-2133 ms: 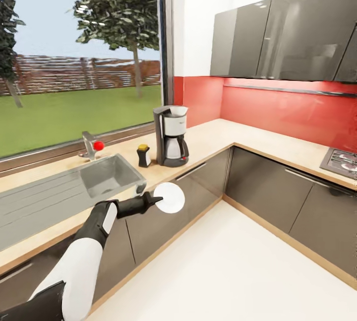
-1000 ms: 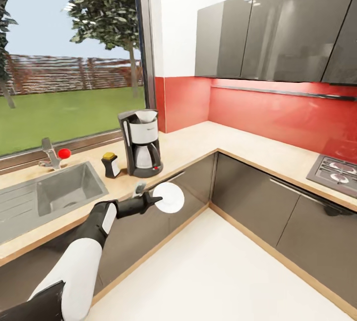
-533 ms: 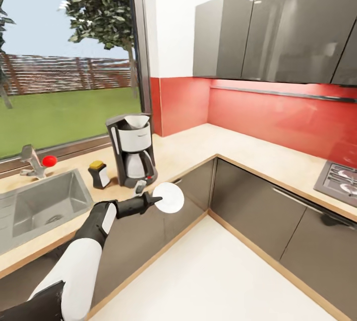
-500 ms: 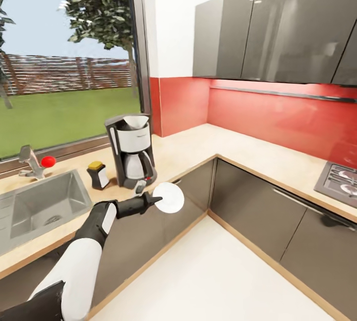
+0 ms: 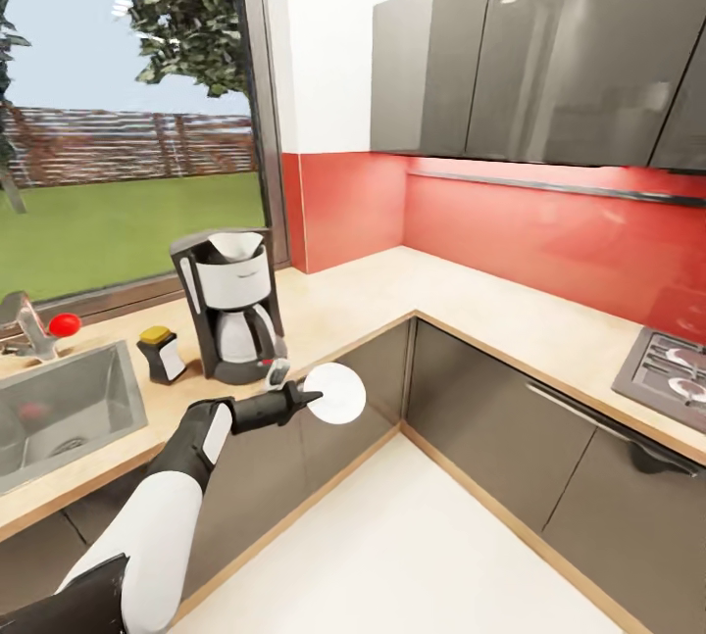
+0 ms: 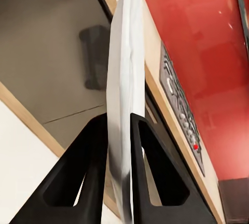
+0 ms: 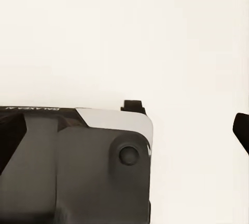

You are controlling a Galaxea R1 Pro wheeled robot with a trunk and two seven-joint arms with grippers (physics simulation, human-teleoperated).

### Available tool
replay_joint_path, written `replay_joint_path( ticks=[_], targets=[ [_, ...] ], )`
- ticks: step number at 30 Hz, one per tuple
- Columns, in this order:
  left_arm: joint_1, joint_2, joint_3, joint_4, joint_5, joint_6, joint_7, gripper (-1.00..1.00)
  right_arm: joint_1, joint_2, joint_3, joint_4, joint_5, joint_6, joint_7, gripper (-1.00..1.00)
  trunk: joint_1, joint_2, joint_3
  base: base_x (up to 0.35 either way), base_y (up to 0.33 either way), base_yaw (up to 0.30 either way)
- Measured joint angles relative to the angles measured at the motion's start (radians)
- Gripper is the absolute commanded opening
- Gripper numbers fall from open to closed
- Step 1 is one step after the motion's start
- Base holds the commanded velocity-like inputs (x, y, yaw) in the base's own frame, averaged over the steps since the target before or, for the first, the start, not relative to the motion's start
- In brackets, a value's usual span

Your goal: Set up a coffee station on the kitchen countertop: keep the coffee maker on the countertop, move the bottle of coffee from the kitchen shelf to the counter next to the coffee maker, place a paper coffee filter on top of the coffee maker, put the saucer next to the coffee maker with the coffee cup on the saucer, and place the electric kettle next to the coffee maker.

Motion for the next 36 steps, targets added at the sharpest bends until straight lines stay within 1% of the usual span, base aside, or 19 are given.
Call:
replay_joint_path(
  ticks=[2,12,18,23,24,25,26,28,29,32,33,34,36],
  targets=[
    [0.0,0.0,0.0,0.001,0.0,0.0,0.0,-1.0,0.0,0.004,0.0,0.0,0.0,0.0,0.0,1.0,0.0,0.0,0.0,0.095,-0.265,0.004],
    [0.0,0.001,0.0,0.002,0.0,0.0,0.0,-1.0,0.0,0.003,0.0,0.001,0.0,0.0,0.0,1.0,0.0,0.0,0.0,0.146,-0.261,0.021],
    [0.0,0.0,0.001,0.002,0.0,0.0,0.0,-1.0,0.0,0.006,0.0,0.002,0.0,0.0,0.0,1.0,0.0,0.0,0.0,0.234,-0.199,0.253],
    [0.0,-0.005,0.002,0.003,0.0,-0.005,0.0,-1.0,0.0,0.017,0.0,0.002,0.0,0.0,0.0,1.0,0.0,0.0,0.0,0.127,-0.078,0.277],
    [0.0,-0.006,0.004,0.003,0.006,-0.015,0.002,-1.0,0.0,0.018,0.0,0.001,0.0,0.0,0.0,1.0,0.0,0.0,0.0,0.03,-0.018,0.278],
    [0.0,-0.006,0.007,0.002,0.025,-0.03,0.004,-1.0,0.0,0.021,0.0,0.001,0.001,0.0,0.0,1.0,0.0,0.0,0.0,0.019,-0.012,0.278],
    [-0.001,-0.006,0.011,0.002,0.06,-0.045,0.007,-1.0,0.0,0.023,0.0,0.002,0.001,0.0,0.0,1.0,0.0,0.0,0.0,0.012,-0.008,0.278],
    [-0.01,-0.006,0.016,0.002,0.17,-0.068,0.014,-1.0,0.0,0.029,0.0,0.003,0.002,0.0,0.0,1.0,0.0,0.0,0.0,0.006,-0.003,0.278],
    [-0.018,-0.008,0.017,0.0,0.283,-0.078,0.041,-1.0,0.0,0.033,0.0,0.003,0.003,0.0,0.0,1.0,0.0,0.0,0.0,0.002,-0.001,0.248],
    [-0.037,-0.017,0.017,-0.007,0.41,-0.091,0.12,-1.0,0.0,0.037,0.0,0.003,0.003,0.0,0.0,1.0,0.0,0.0,0.0,0.001,-0.001,0.11],
    [-0.044,-0.023,0.017,-0.009,0.473,-0.109,0.161,-1.0,0.0,0.037,0.0,0.003,0.003,0.0,0.0,1.0,0.0,0.0,0.0,0.0,0.0,0.014],
    [-0.05,-0.036,0.017,-0.008,0.588,-0.244,0.283,-1.0,0.0,0.037,0.0,0.003,0.003,-0.001,0.0,1.0,0.0,0.0,0.0,0.0,0.0,0.009],
    [-0.051,-0.056,0.011,-0.003,0.633,-0.351,0.387,-1.0,0.0,0.037,0.0,0.003,0.003,-0.002,0.0,1.0,0.0,0.0,0.0,0.0,0.0,0.003]
  ],
)
